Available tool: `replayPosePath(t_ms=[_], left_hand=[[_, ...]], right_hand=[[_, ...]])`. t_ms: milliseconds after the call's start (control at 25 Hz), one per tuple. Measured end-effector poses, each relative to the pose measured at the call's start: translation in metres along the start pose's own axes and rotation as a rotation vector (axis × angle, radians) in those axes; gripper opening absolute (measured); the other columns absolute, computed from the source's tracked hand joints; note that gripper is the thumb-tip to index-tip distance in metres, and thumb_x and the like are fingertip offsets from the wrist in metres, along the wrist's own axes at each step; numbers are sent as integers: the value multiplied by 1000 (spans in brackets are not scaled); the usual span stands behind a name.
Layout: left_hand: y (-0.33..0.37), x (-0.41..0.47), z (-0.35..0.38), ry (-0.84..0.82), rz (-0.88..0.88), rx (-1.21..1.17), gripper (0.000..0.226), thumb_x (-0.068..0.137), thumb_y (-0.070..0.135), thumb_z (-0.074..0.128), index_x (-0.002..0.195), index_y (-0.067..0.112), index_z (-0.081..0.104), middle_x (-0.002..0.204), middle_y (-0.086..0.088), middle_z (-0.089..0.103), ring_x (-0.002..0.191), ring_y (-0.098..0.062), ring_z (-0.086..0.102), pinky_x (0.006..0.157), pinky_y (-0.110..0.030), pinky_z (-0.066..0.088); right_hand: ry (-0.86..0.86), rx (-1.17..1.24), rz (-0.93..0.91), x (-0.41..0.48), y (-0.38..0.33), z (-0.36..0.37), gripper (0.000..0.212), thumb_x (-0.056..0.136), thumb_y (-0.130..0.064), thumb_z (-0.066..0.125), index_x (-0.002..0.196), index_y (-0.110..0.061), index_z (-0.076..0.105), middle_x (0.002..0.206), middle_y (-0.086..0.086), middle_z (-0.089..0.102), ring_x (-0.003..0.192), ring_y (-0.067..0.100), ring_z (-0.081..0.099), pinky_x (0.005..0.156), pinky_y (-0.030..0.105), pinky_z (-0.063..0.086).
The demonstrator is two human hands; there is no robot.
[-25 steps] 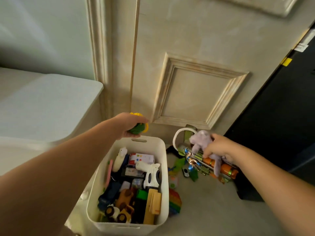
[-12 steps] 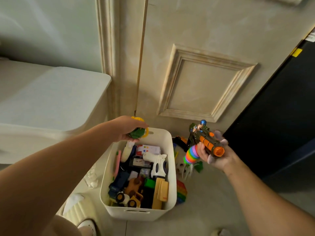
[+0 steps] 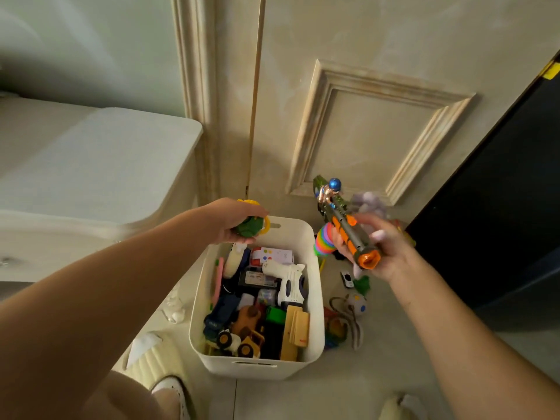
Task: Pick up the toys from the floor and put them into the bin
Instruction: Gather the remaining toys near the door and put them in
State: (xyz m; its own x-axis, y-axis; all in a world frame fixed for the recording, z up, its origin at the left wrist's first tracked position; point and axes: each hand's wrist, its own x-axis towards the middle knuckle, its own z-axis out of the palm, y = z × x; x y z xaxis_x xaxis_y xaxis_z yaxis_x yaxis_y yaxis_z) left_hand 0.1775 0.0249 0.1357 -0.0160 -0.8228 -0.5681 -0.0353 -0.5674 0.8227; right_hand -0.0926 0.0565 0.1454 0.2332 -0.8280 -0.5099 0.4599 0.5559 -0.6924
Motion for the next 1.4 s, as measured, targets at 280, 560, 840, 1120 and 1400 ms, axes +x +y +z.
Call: replayPosePath(t_ms=[280, 560, 840, 1120, 1400], left_hand=[[-23, 0, -36, 68, -56, -59, 46, 75, 23, 81, 109, 8, 55, 108, -14, 61, 88, -25, 68, 56, -32, 61], [-23, 13, -45, 100, -59, -73, 34, 76, 22, 80, 97, 9, 56, 103, -12, 61, 82, -23, 67, 63, -34, 62], [-53, 35, -35, 62, -153, 76, 45, 75, 26, 81, 108, 9, 56, 110, -15, 61, 84, -24, 69, 55, -29, 60], [-119, 49, -3, 75, -268, -110, 72, 73, 29, 82, 135, 19, 45, 130, -13, 52, 99, -27, 63, 70, -37, 60], [-145, 44, 11, -83, -237, 86, 40, 67, 47, 80, 97, 25, 66, 106, -1, 68, 96, -16, 66, 79, -33, 60]], right_hand=[[102, -276, 171, 54, 110, 23, 36, 86, -13, 63, 116, 6, 58, 88, 27, 65, 60, 29, 67, 61, 35, 59], [130, -291, 195, 89, 195, 48, 35, 86, -17, 67, 117, -31, 57, 119, 7, 59, 103, 55, 57, 80, 68, 51], [193, -646, 268, 98, 185, 28, 19, 82, -36, 64, 101, -34, 64, 110, 3, 57, 93, 45, 60, 61, 53, 56], [4, -1087, 301, 92, 182, -15, 93, 66, -31, 81, 145, -30, 33, 141, 1, 48, 122, 21, 52, 90, 31, 49], [178, -1549, 59, 90, 178, -14, 69, 61, -52, 70, 124, -28, 56, 120, 4, 56, 113, 25, 53, 92, 41, 50]])
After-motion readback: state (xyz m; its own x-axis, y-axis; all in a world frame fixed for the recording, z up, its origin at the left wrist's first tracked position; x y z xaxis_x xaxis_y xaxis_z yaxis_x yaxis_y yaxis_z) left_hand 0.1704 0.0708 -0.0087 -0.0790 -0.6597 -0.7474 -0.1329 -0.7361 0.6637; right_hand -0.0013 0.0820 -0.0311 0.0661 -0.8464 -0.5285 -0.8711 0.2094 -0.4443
